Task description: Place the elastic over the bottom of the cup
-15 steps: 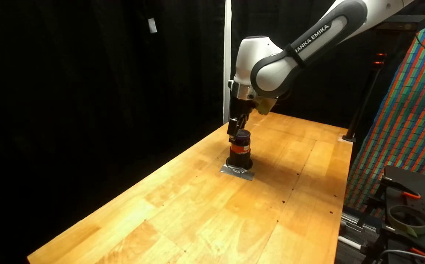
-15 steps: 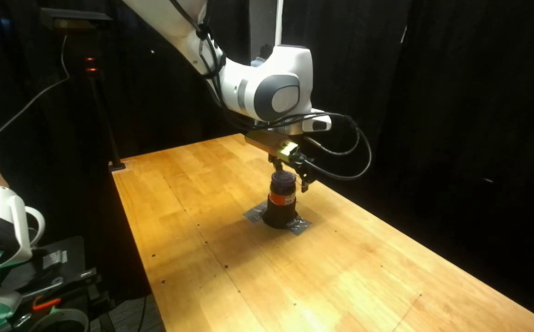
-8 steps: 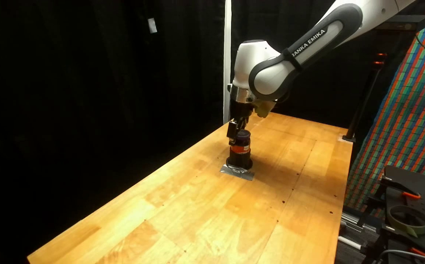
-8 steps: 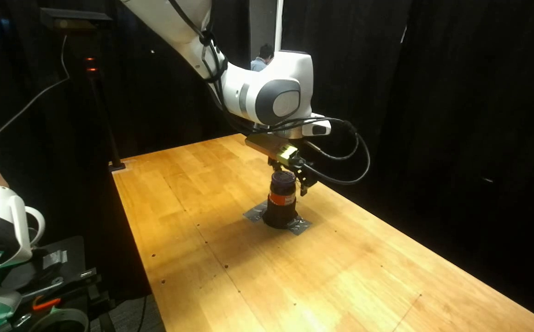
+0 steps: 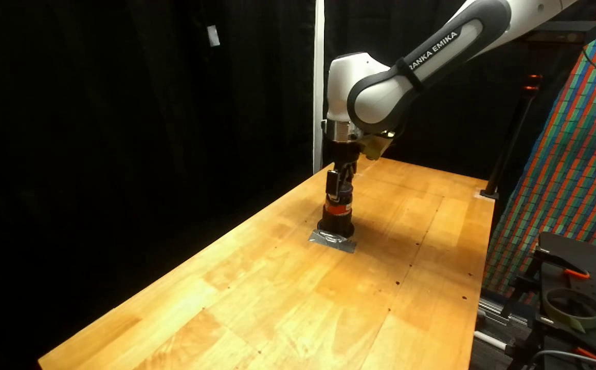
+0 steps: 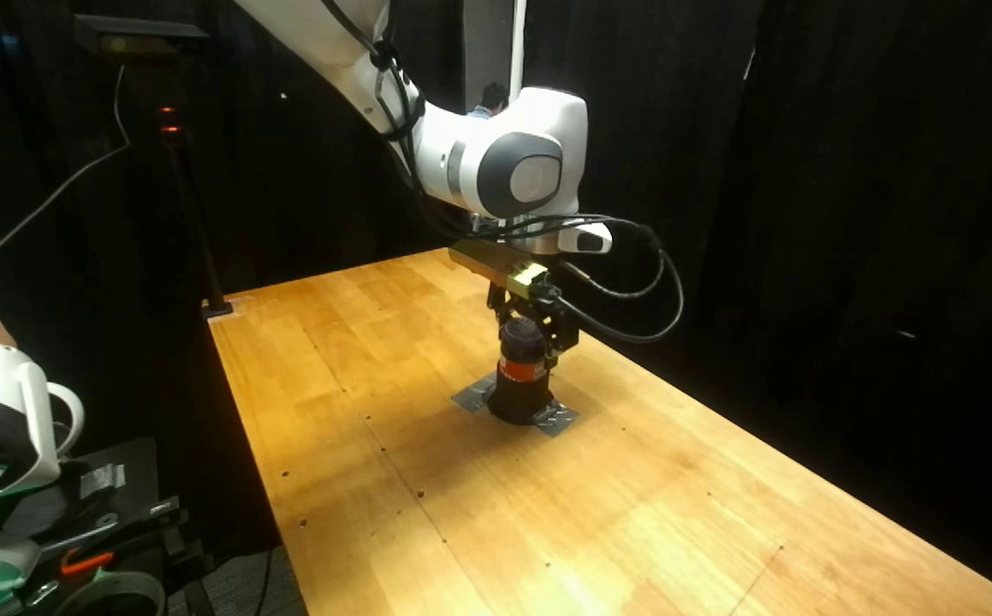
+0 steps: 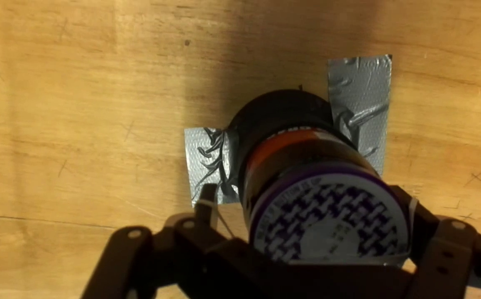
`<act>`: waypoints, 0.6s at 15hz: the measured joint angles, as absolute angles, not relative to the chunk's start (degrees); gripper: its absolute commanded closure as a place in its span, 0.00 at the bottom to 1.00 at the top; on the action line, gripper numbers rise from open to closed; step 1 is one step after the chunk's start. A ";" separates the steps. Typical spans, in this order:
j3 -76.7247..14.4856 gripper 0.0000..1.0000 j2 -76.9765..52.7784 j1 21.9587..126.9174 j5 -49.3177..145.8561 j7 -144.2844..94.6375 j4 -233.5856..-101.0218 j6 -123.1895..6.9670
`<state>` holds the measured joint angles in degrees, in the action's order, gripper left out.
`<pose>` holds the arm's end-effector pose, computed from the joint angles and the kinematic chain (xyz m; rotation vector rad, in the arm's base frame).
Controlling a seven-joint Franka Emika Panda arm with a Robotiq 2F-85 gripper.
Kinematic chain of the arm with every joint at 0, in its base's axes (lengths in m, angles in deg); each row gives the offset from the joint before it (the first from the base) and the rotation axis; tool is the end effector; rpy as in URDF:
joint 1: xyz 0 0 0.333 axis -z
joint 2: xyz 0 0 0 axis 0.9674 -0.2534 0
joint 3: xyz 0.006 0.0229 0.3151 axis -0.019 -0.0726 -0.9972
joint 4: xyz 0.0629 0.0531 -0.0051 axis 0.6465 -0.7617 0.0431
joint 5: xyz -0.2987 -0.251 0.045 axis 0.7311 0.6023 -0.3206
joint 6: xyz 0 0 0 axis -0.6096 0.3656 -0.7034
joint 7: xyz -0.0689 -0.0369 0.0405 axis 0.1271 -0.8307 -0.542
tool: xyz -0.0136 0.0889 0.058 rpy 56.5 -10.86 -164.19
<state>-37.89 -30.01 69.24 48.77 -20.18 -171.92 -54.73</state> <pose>0.6690 0.0999 0.2483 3.1105 0.2918 -0.0019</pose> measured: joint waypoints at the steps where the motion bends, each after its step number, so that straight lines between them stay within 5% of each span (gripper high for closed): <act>1: -38.00 0.00 -29.72 69.46 48.30 -20.05 -171.92 -53.42; 8: -38.44 0.00 -27.85 71.82 45.59 -17.69 -173.56 -47.72; 9: -38.44 0.25 -27.72 72.09 45.46 -17.53 -174.01 -47.75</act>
<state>-38.44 -27.72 72.09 45.46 -17.53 -174.01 -47.75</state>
